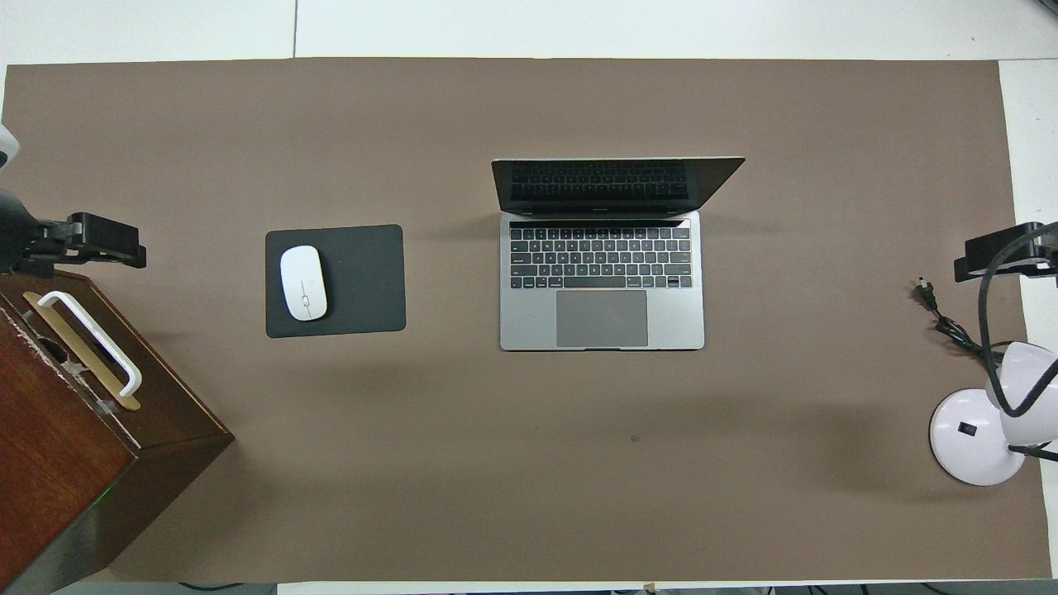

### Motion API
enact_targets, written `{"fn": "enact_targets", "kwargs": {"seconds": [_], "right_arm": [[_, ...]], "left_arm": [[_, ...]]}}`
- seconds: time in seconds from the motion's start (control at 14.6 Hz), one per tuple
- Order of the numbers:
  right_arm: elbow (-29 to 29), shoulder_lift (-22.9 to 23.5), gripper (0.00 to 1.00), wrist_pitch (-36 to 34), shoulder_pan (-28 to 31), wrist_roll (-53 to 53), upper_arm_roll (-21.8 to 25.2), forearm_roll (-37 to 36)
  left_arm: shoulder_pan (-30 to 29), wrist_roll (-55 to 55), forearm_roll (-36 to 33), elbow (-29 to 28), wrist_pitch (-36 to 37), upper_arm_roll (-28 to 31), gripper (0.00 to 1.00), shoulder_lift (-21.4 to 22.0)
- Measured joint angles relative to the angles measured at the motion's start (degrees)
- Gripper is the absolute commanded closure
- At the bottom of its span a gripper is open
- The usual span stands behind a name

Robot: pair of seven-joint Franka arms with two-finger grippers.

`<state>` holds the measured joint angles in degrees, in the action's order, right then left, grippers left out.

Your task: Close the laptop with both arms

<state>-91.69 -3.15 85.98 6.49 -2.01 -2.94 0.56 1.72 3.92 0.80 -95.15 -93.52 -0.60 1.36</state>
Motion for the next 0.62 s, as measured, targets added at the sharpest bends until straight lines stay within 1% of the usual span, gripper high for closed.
{"fn": "enact_targets", "kwargs": {"seconds": [0.62], "right_arm": [[0.00,-0.01,0.00,0.00,0.17,0.00,0.00,0.00]], "left_arm": [[0.02,-0.01,0.00,0.03,0.05,-0.64,0.00,0.00]]}}
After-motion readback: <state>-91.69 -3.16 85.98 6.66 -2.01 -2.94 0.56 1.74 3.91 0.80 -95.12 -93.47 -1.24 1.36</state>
